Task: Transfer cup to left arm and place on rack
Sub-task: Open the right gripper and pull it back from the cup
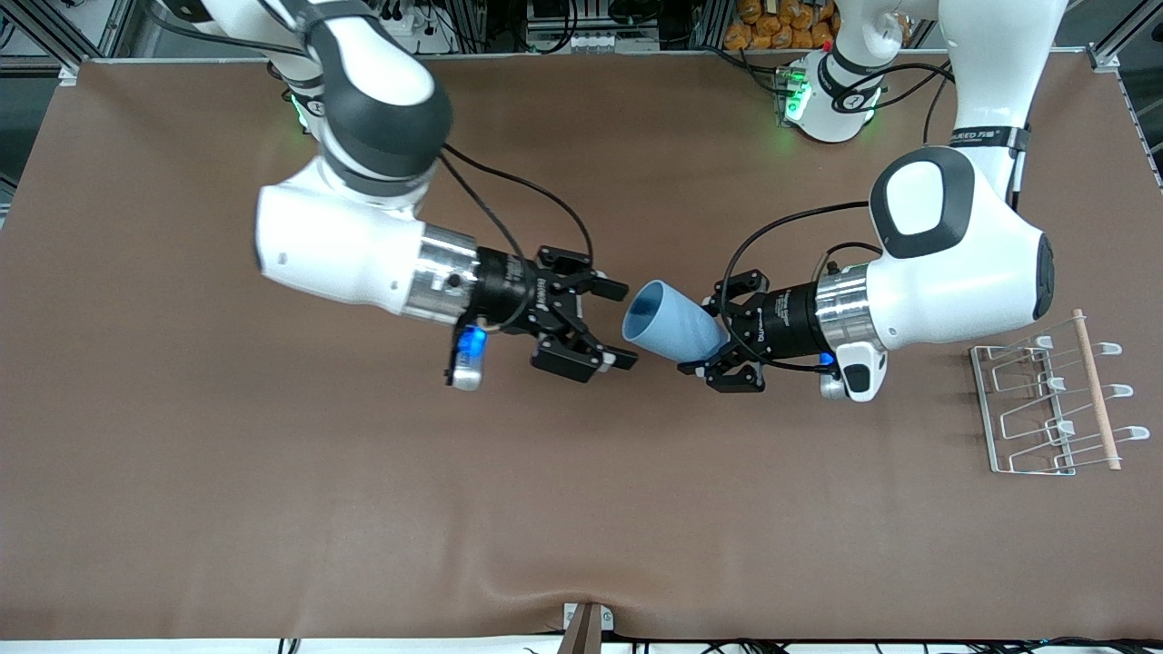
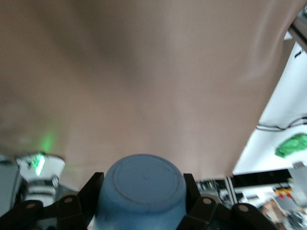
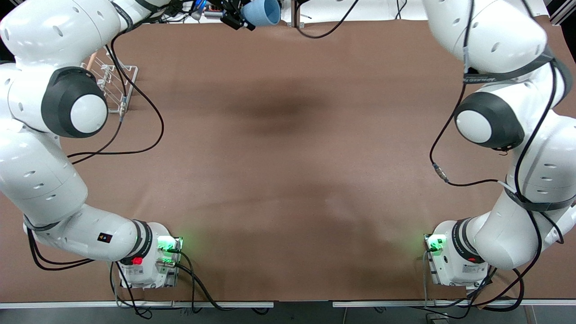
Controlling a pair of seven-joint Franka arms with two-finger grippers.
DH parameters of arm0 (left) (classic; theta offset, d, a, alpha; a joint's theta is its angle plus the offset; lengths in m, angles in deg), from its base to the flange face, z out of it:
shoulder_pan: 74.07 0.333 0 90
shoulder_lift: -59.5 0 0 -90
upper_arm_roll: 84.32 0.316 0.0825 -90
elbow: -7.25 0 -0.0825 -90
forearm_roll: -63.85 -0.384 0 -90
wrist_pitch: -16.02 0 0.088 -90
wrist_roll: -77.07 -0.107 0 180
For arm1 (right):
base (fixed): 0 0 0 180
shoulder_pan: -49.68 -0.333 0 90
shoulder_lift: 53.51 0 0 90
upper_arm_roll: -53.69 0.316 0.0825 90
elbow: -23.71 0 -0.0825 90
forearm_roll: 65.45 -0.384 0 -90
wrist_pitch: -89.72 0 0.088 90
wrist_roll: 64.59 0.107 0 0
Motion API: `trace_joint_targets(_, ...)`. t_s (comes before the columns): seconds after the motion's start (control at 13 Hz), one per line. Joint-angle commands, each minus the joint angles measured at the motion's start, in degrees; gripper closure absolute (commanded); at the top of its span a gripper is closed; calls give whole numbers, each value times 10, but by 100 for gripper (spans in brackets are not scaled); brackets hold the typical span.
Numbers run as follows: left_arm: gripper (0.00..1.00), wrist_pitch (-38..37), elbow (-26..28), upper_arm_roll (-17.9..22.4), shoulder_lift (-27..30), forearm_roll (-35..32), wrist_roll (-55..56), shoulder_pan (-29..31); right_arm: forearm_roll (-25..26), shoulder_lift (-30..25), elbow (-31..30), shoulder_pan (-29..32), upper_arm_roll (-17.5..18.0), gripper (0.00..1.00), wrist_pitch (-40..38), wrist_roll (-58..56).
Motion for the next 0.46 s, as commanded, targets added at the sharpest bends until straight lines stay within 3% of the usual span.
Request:
trace_joint_targets(0.0,98,-27,-12,-2,4,-53,-26,3,46,-25,-8,51,2,0,-77,6)
trace_joint_targets(0.23,98,-48,-11,2,9,-68,-75,12,159,-35,-8,86,2,0,-145,-1)
trace_joint_targets(0.38,98,-66,-11,0,16,-122,-100,20,249,-37,-8,101,2,0,-209,-45)
